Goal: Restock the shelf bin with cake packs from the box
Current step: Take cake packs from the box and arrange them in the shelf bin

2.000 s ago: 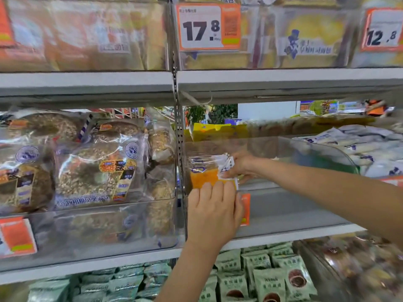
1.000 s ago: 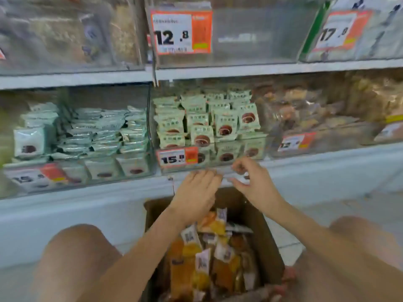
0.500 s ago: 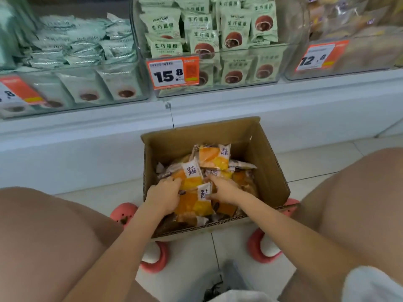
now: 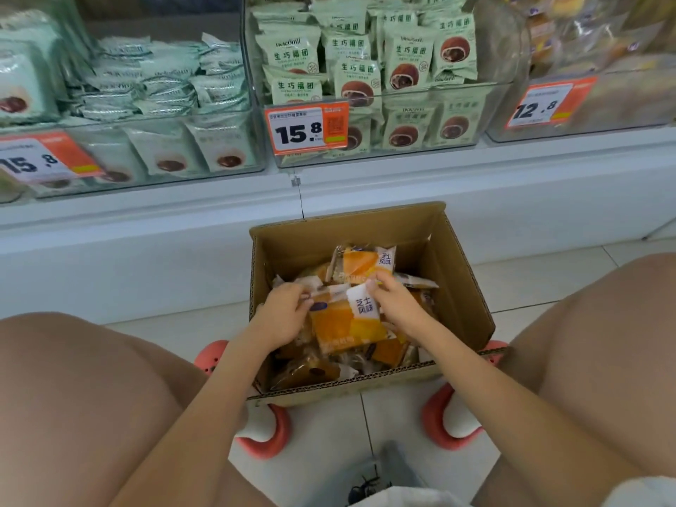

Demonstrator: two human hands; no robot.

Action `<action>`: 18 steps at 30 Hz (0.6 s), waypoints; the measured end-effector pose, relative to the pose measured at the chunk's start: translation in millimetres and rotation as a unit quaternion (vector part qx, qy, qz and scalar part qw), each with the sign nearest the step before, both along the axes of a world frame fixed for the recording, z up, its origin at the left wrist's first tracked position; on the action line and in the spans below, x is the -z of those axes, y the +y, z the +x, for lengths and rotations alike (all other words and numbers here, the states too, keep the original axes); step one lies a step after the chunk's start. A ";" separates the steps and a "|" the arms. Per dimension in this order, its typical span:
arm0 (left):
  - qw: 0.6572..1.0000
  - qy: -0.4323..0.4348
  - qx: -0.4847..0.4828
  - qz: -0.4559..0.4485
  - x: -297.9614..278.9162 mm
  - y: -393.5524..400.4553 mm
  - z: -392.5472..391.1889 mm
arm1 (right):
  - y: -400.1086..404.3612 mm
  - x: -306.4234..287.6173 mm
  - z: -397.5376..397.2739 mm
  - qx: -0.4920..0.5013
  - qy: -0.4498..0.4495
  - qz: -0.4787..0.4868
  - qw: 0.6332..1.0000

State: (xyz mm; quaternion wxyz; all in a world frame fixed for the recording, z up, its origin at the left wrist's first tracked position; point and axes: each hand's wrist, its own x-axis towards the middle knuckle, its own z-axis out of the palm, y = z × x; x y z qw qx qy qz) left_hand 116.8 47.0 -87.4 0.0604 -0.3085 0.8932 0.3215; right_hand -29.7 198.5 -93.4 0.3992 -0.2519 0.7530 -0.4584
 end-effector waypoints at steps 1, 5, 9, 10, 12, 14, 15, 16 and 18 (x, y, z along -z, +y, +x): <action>0.997 0.049 -0.051 0.029 -5.7 1.6 -1.5 | -0.4 -6.3 -1.8 0.031 -0.013 -0.016 0.999; 0.923 0.122 -0.223 0.290 -34.6 16.4 -12.4 | -5.5 -31.6 -7.8 0.158 -0.118 -0.102 0.975; 0.836 0.222 -0.312 0.393 -47.2 34.9 -21.8 | -8.4 -36.3 -1.1 0.227 -0.116 -0.118 0.960; 0.838 0.243 -0.322 0.366 -46.1 37.1 -22.3 | -6.9 -36.1 1.9 0.231 -0.113 -0.112 0.960; 0.838 0.265 -0.335 0.338 -45.7 38.2 -21.2 | -1.0 -34.2 8.6 0.218 -0.060 -0.082 0.971; 0.841 0.264 -0.335 0.333 -46.4 38.5 -21.6 | 4.4 -27.5 16.0 0.206 0.043 -0.078 0.974; 0.845 0.261 -0.333 0.329 -47.8 39.4 -22.0 | 6.2 -24.2 20.1 0.205 0.097 -0.094 0.969; 0.847 0.263 -0.330 0.323 -47.8 40.3 -22.8 | 7.9 -21.3 22.9 0.206 0.146 -0.104 0.962; 0.848 0.274 -0.326 0.317 -49.1 43.0 -23.6 | 10.7 -15.9 21.9 0.201 0.240 -0.083 0.946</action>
